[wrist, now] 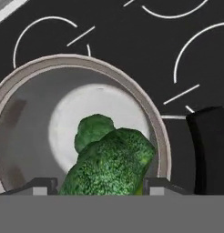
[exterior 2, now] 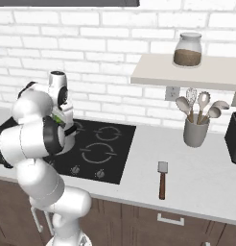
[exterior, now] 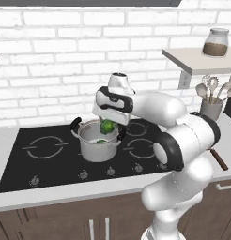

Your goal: Put the broccoli and broccoli in the pot. Retrieve the spatula and lightly stir the vegetables in the pot.

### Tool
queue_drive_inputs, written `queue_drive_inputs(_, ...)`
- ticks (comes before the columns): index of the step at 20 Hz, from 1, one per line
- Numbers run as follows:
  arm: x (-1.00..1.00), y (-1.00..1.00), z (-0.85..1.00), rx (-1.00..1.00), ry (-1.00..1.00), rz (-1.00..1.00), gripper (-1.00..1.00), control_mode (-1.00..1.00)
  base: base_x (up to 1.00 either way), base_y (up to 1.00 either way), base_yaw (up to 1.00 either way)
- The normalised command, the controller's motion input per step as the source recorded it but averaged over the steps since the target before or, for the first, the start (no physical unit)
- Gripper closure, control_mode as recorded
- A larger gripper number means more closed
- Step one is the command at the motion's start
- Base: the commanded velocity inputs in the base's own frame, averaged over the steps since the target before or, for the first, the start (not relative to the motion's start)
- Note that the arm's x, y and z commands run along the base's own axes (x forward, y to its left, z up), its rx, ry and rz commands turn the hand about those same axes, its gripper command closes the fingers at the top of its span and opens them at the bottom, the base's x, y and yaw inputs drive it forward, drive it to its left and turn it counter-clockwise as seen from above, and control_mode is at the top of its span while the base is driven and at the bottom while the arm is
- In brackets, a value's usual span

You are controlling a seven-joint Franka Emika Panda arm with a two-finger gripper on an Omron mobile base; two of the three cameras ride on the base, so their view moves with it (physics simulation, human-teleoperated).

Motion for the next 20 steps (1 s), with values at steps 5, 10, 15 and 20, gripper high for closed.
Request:
queue_drive_inputs(5,0.21,0.23,-0.57,0.00,0.04,0.01,1.00,-1.00,0.00,0.00,0.00)
queue_drive_inputs(10,0.24,0.15,-0.35,-0.01,0.00,0.00,1.00,-1.00,0.00,0.00,0.00)
queue_drive_inputs(15,0.15,0.12,-0.15,-0.02,0.00,0.00,-1.00,-1.00,0.00,0.00,0.00)
queue_drive_inputs(20,-0.16,0.02,0.00,0.00,0.00,0.00,-1.00,-1.00,0.00,0.00,0.00)
